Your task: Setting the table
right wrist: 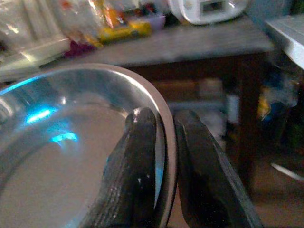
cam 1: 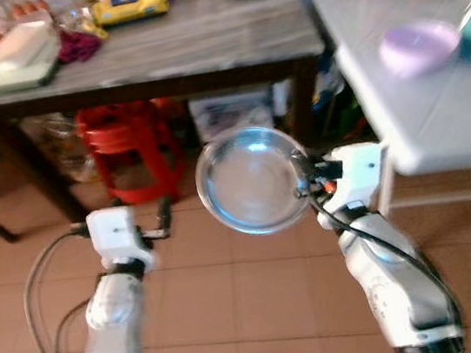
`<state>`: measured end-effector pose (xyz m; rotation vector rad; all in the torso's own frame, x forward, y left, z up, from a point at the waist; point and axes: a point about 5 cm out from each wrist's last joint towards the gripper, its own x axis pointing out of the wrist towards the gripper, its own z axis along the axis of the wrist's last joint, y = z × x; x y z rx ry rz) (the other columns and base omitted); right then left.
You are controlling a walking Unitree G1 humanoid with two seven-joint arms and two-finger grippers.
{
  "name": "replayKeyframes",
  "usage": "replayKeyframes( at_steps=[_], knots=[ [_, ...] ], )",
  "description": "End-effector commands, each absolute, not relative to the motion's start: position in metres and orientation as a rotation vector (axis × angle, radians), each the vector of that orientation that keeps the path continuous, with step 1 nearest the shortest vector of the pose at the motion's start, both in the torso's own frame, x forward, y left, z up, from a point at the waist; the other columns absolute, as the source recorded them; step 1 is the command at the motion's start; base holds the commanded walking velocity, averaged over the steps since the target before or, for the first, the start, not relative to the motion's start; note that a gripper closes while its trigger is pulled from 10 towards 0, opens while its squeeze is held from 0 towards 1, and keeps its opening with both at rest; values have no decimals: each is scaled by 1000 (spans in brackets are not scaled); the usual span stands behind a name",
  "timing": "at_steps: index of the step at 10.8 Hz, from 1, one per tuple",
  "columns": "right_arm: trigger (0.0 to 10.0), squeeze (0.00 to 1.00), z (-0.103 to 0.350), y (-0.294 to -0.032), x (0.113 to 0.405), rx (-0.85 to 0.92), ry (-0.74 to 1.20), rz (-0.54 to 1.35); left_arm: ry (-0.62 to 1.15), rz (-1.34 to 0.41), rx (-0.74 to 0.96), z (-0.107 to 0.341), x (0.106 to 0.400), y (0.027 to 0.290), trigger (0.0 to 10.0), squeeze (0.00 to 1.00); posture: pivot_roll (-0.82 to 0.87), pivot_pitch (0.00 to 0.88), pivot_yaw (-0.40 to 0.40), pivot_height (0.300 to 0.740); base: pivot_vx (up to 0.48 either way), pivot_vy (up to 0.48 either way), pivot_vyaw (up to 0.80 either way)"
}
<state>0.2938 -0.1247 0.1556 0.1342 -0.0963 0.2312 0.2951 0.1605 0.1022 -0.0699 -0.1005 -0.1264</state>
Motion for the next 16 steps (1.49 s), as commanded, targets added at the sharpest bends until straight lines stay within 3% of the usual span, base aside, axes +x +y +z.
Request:
replayKeyframes(
  at_steps=[1, 3, 8, 16],
  knots=[
    [10000, 0, 161, -124, 294, 140, -127, 223, -92, -115, -48, 102, 294, 167, 10000, 0, -30, 132, 43, 740, 0, 480, 0],
    [10000, 0, 162, -124, 295, 139, -129, 223, -93, -116, -44, 102, 294, 166, 10000, 0, -28, 128, 38, 740, 0, 362, 0],
    [10000, 0, 162, -116, 298, 136, -141, 244, -153, -137, -27, 108, 291, 162, 10000, 0, -20, 117, 38, 740, 0, 0, 0],
    [10000, 0, 158, -118, 297, 133, -137, 229, -151, -167, -28, 107, 289, 160, 10000, 0, -24, 125, 50, 740, 414, 0, 0]
  ],
)
